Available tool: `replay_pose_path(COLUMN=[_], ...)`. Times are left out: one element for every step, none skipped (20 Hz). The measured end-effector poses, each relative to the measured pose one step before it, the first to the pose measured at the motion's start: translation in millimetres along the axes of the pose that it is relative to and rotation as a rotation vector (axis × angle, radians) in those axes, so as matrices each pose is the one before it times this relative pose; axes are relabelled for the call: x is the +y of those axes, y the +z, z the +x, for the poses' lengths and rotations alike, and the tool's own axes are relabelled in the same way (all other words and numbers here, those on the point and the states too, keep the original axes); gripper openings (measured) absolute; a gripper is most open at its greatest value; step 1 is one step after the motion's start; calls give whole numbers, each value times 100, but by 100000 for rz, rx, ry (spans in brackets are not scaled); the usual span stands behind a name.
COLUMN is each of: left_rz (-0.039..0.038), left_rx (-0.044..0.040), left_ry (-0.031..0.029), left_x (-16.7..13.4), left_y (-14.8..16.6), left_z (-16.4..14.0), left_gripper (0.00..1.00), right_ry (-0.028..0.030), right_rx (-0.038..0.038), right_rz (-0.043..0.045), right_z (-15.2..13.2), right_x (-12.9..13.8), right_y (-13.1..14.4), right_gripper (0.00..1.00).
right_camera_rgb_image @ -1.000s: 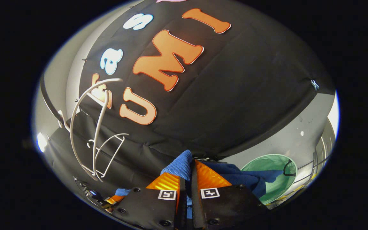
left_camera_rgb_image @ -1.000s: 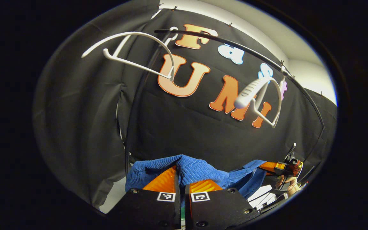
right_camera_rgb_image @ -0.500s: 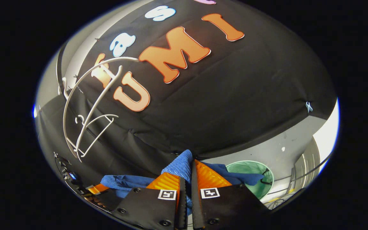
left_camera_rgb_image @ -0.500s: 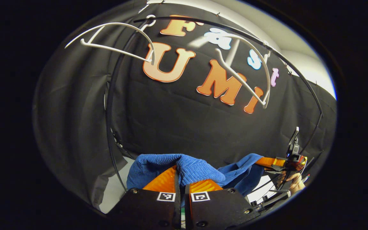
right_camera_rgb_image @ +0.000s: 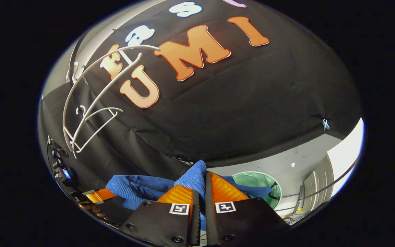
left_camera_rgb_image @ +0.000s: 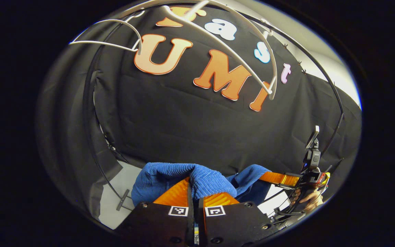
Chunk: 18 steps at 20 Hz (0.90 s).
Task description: Grasp the clothes on the hanger with both hands and then place them into the laundry hamper below.
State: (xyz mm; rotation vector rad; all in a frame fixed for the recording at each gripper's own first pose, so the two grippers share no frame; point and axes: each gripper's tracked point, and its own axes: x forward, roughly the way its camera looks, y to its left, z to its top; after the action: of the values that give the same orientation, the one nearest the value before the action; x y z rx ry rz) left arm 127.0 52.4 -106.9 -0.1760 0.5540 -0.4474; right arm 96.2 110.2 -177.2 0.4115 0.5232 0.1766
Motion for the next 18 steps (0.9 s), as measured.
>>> replay_pose_path(left_rz=[550, 599, 642, 820, 918, 840, 650, 295, 125, 72, -188, -228, -84, 154, 469, 237, -30, -197], left_rx=[1156, 1067, 1233, 1449, 1698, 2013, 2080, 1826, 1528, 1415, 1681, 1323, 1118, 1287, 1510, 1466, 1532, 1338], left_ry=[3, 72, 115, 66, 31, 123, 148, -181, 54, 55, 322, -47, 123, 512, 511, 469, 410, 386], left_x=[-822, -573, -465, -257, -106, -60, -150, -199, -334, -187, -9, -115, 54, 9, 179, 34, 105, 195], left_y=[-595, -391, -516, -324, -255, -283, -397, -479, -580, -393, -506, -392, -354, -331, -425, -327, -425, -275], left_z=[706, 585, 446, 381, 295, 318, 452, 414, 535, 500, 623, 577, 537, 475, 472, 528, 461, 555], left_gripper=[4, 5, 5, 5, 4, 5, 4, 5, 5, 5, 5, 5, 5, 5, 5, 5, 5, 5], right_ry=[-1185, -899, -813, -899, -1013, -874, -864, -848, -964, -1029, -1264, -1381, -1225, -1068, -978, -1057, -1195, -1056], right_rx=[175, 485, 783, 930, 1073, 1121, 1050, 911, 890, 880, 886, 863, 820, 1044, 1168, 1184, 980, 1159], right_rz=[-1241, -1109, -1068, -1106, -1063, -995, -772, -656, -620, -637, -677, -525, -196, 187, 325, 207, -28, -379], right_z=[148, 58, 164, 134, 165, 175, 212, 40, 266, -38, 82, 536, 457, 183, 363, 536, 479, 521], right_x=[-211, -248, -107, -180, -319, -265, -298, -333, -294, -478, -424, -440, -451, -618, -447, -504, -370, -492], right_y=[-242, -376, -346, -385, -418, -419, -319, -414, -343, -492, -293, -205, -280, -392, -349, -266, -261, -299], right_gripper=[15, 14, 14, 15, 15, 15, 15, 15, 15, 15, 15, 15, 15, 16, 15, 15, 15, 15])
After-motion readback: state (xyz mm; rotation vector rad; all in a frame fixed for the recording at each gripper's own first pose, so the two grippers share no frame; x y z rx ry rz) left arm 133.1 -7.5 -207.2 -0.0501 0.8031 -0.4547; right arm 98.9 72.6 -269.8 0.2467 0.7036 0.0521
